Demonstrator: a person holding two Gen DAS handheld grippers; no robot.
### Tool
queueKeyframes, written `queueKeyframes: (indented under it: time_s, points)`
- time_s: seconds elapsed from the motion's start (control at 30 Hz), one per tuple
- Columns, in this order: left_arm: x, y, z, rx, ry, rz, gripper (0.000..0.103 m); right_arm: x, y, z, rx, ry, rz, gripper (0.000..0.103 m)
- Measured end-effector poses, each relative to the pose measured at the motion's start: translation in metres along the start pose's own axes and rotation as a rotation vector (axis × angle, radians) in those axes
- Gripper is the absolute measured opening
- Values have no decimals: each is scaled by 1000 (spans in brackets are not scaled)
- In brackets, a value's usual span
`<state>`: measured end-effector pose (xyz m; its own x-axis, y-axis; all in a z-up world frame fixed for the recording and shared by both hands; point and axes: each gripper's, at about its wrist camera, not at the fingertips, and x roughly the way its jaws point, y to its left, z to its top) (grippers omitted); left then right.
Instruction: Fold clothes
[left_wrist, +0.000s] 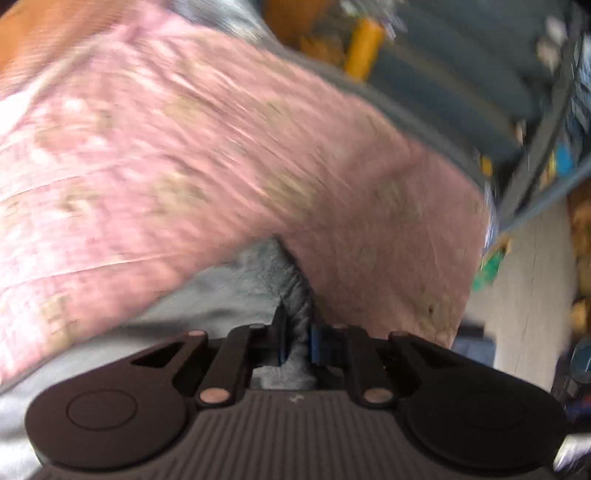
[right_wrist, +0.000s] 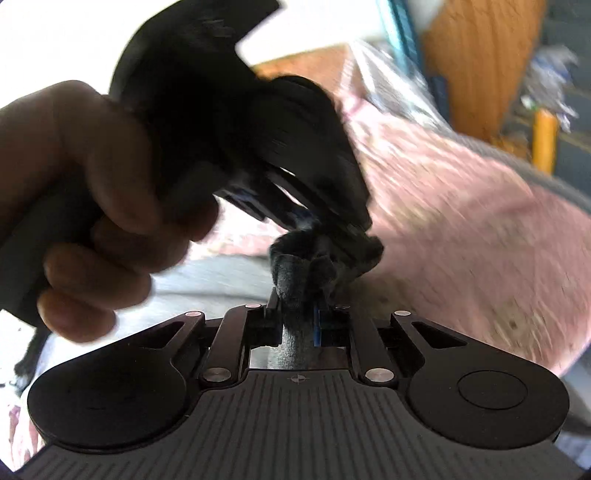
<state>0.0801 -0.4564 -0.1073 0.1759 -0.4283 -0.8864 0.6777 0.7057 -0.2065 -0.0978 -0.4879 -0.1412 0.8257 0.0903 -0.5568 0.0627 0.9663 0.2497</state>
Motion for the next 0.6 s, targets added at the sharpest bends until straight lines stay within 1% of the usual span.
queueKeyframes:
  time_s: [0.03,0.1,0.17,0.23,0.3,0.33,0.37,0.43,0.53,0.6]
  points:
    - [-19,19,-7,-46,-29,-6,11,-2,10,3,-28,-3,21,13]
    - [-47,63,-27,-150,-53,16,11,2,36,9,-99,11,84,12]
    - [-55,109,-55,-274,-47,26,11,18,62,6,-171,54,140,12]
    - [-50,143,-79,-380,-26,64,11,40,84,-6,-243,123,171,10]
    - [-46,160,-101,-436,-34,83,11,56,99,-18,-317,179,184,7]
    - [-45,167,-111,-467,-45,76,11,59,104,-22,-344,196,184,7]
    - [-46,173,-117,-495,-60,54,11,62,108,-25,-371,213,185,7]
    - [-45,181,-129,-532,-81,31,12,62,115,-32,-408,238,194,7]
    - [-47,190,-138,-565,-98,39,18,61,124,-37,-449,272,228,7]
    - [-53,194,-141,-570,-120,64,28,64,128,-38,-482,314,262,7]
